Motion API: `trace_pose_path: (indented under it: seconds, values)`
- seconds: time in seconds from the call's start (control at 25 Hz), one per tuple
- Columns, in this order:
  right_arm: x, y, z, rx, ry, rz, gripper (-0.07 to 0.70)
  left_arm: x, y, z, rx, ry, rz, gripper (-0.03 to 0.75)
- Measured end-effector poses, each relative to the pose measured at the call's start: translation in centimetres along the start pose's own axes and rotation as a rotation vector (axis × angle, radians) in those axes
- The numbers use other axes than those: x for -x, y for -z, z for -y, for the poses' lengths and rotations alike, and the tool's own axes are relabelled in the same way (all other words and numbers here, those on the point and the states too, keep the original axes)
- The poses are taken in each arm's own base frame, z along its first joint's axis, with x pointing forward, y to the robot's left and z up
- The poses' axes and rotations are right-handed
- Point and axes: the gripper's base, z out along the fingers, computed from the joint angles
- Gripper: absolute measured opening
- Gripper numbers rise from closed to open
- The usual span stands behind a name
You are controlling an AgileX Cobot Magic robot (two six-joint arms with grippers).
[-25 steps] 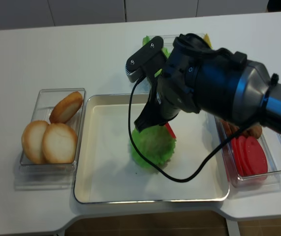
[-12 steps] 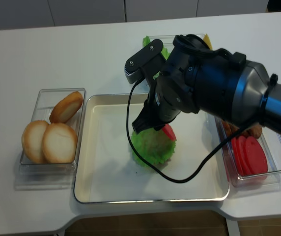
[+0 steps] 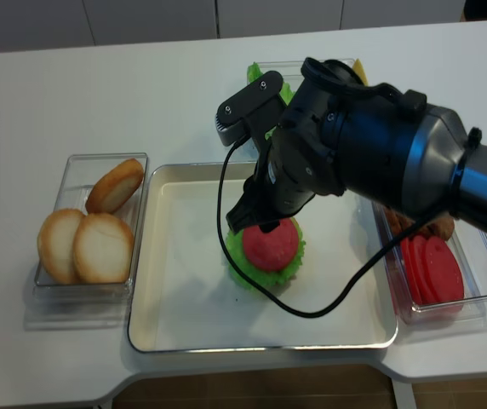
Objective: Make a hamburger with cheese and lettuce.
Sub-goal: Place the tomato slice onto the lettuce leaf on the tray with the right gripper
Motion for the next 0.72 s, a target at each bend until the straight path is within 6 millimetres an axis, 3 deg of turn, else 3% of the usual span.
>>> trace_pose_path:
  seconds: [0.56, 0.72]
  values:
    - [-1.0, 0.2, 0.3, -0.024, 0.056, -0.115, 0.313, 0.0, 0.0, 0.0, 0.000, 0.000, 0.000, 0.416]
    - [-1.1, 1.2, 1.6, 0.020, 0.014, -0.130, 0.313, 0.0, 0.0, 0.0, 0.000, 0.000, 0.000, 0.416]
